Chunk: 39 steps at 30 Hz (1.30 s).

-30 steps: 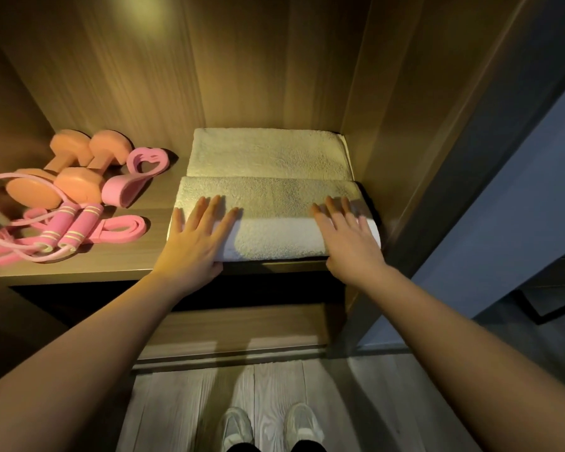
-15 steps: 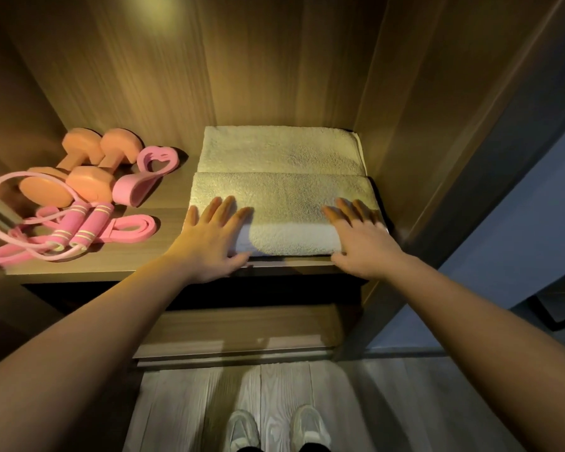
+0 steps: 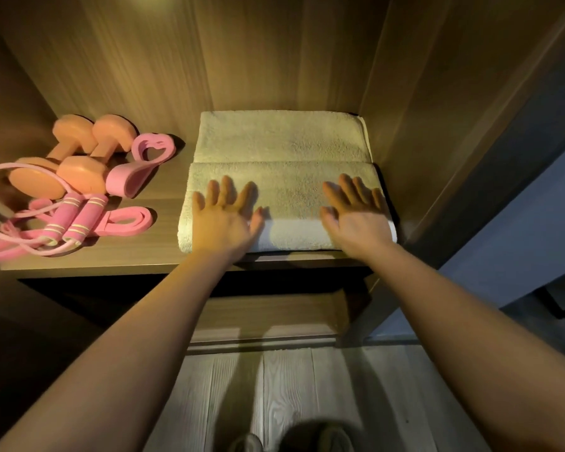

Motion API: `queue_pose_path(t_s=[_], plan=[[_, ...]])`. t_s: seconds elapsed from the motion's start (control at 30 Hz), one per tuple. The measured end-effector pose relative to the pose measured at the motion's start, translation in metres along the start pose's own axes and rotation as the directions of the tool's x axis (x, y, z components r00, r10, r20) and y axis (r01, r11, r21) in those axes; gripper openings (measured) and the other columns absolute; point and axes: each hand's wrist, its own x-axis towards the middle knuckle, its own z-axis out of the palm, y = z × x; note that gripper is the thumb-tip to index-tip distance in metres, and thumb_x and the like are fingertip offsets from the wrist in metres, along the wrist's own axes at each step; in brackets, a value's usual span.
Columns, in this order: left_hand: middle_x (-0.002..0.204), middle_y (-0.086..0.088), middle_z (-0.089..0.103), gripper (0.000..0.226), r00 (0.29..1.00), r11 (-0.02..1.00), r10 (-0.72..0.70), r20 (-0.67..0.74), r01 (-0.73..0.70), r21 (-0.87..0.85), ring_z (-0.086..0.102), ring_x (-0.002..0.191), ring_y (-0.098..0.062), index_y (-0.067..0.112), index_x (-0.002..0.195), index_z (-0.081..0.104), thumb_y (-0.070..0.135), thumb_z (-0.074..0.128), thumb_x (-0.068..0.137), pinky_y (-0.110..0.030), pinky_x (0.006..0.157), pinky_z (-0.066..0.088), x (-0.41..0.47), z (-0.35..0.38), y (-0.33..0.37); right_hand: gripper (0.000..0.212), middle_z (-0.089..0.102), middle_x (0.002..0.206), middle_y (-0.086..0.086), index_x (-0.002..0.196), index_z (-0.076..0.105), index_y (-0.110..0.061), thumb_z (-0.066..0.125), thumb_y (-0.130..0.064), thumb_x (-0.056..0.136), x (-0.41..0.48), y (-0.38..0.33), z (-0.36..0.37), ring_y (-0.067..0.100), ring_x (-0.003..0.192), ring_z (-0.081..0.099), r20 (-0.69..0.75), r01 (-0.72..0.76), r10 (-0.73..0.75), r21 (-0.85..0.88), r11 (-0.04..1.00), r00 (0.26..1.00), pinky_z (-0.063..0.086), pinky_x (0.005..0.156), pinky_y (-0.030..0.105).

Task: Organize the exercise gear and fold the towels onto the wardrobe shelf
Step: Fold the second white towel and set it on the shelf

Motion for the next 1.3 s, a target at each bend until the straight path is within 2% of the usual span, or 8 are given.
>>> queue_pose_path(t_s=[0.17,0.33,0.4,0.47,0.53,0.7,1.03,1.3], plan=[[0.144,-0.019,0.029,0.055,0.976,0.972,-0.2,0.088,0.208,-0.105,0.031,0.131,-0.04,0.017,0.139,0.028,0.05,0.022,0.096,-0.053,0.103,0.033,-0.011,-0.011,-0.014,0.062,-0.012,0.163,0.001,0.154,-0.002,-0.033,0.012,-0.052,0.096,0.004,0.019,-0.002,0.017,0.149,-0.014,0.106,-0.119,0.113,0.052,0.991,0.988,-0.004,0.119,0.039],[0.162,-0.016,-0.005,0.066,0.921,0.957,-0.217,0.323,0.266,-0.115,-0.004,0.148,-0.04,0.021,0.156,0.001,0.05,0.022,0.1,-0.061,0.117,0.004,-0.012,-0.052,-0.009,0.066,-0.024,0.159,0.003,0.152,-0.016,-0.033,0.016,-0.056,0.099,-0.002,0.011,-0.048,0.021,0.146,-0.024,0.327,-0.116,0.105,0.014,0.993,0.939,0.0,0.12,0.044],[0.163,-0.013,-0.006,0.067,0.913,0.971,-0.166,0.372,0.217,-0.101,-0.005,0.149,-0.037,0.023,0.156,-0.001,0.054,0.019,0.099,-0.063,0.116,0.002,-0.015,-0.081,-0.003,0.068,-0.017,0.161,0.006,0.153,-0.011,-0.029,0.019,-0.056,0.099,-0.012,0.0,-0.084,0.026,0.148,-0.017,0.348,-0.077,0.078,-0.015,0.997,0.934,0.011,0.12,0.048],[0.163,-0.011,-0.001,0.066,0.904,0.982,-0.131,0.406,0.174,-0.071,-0.002,0.149,-0.036,0.025,0.156,0.005,0.055,0.018,0.099,-0.063,0.116,0.002,-0.02,-0.117,0.001,0.064,0.019,0.16,0.011,0.154,0.015,-0.022,0.022,-0.055,0.1,-0.026,-0.013,-0.127,0.032,0.146,0.02,0.342,-0.023,0.025,-0.009,1.0,0.939,0.027,0.113,0.049],[0.163,-0.009,0.005,0.063,0.893,0.988,-0.097,0.44,0.139,-0.064,0.001,0.149,-0.035,0.025,0.156,0.011,0.053,0.017,0.1,-0.062,0.116,0.002,-0.031,-0.158,0.005,0.058,0.042,0.147,0.012,0.15,0.028,-0.02,0.025,-0.05,0.1,-0.047,-0.024,-0.168,0.031,0.134,0.038,0.337,0.046,-0.042,-0.003,0.999,0.941,0.025,0.114,0.05],[0.163,-0.006,0.008,0.062,0.865,0.994,0.058,0.498,-0.001,-0.113,0.001,0.15,-0.031,0.026,0.155,0.011,0.054,0.017,0.101,-0.055,0.118,0.006,-0.074,-0.235,0.021,0.059,0.008,0.163,0.004,0.155,0.016,-0.027,0.026,-0.05,0.101,-0.113,-0.038,-0.233,0.028,0.15,-0.002,0.393,0.024,-0.046,0.061,0.998,0.919,-0.001,0.118,0.055],[0.163,-0.002,0.013,0.063,0.824,0.925,0.328,0.463,-0.18,-0.335,0.007,0.15,-0.02,0.024,0.155,0.016,0.055,0.023,0.101,-0.039,0.12,0.013,-0.089,-0.278,0.173,0.059,0.007,0.163,0.002,0.155,0.013,-0.031,0.027,-0.052,0.101,-0.199,0.055,-0.264,0.025,0.15,-0.003,0.376,-0.095,0.045,0.115,0.989,0.926,-0.004,0.117,0.054],[0.154,-0.003,0.032,0.057,0.708,0.794,0.591,0.386,-0.425,-0.435,0.026,0.142,-0.02,0.02,0.148,0.029,0.05,0.032,0.1,-0.037,0.113,0.027,-0.074,-0.295,0.353,0.057,0.008,0.163,0.002,0.154,0.017,-0.027,0.029,-0.045,0.101,-0.28,0.203,-0.3,0.024,0.15,0.0,0.388,-0.368,0.335,0.01,0.93,0.858,0.0,0.117,0.054]])
